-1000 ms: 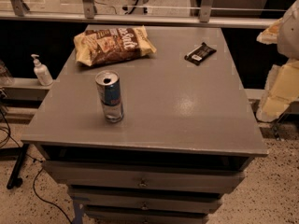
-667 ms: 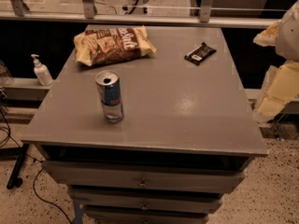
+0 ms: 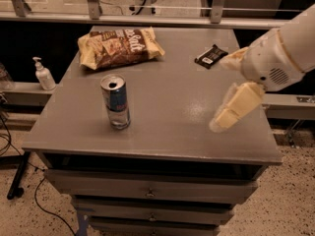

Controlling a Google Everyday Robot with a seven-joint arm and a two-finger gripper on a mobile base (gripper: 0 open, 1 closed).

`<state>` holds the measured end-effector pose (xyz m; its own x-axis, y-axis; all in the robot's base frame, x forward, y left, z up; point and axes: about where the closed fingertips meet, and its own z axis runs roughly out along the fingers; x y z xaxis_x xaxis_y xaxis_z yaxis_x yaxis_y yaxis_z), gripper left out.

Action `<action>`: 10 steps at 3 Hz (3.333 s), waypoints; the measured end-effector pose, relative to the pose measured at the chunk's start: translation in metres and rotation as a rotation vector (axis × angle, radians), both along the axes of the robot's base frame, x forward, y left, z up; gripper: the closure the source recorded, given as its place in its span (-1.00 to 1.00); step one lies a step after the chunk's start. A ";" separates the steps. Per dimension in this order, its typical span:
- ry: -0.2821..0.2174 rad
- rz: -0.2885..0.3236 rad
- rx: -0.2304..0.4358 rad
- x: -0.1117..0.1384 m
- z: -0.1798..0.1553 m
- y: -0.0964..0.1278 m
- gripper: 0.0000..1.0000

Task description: Move redbull can near rxbar chocolate

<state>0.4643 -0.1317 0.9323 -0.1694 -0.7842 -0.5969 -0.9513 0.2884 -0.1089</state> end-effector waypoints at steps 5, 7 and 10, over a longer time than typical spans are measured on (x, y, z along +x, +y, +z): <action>-0.035 0.202 0.689 0.024 -0.050 0.201 -0.67; -0.033 0.193 0.756 0.026 -0.045 0.220 0.25; -0.207 0.100 0.573 0.063 0.006 0.102 1.00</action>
Offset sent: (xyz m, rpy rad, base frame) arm 0.0300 0.1548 -0.0438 0.6113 -0.0332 0.1743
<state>0.5268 -0.0300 0.9382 0.0525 -0.3353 -0.9407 -0.9525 0.2661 -0.1480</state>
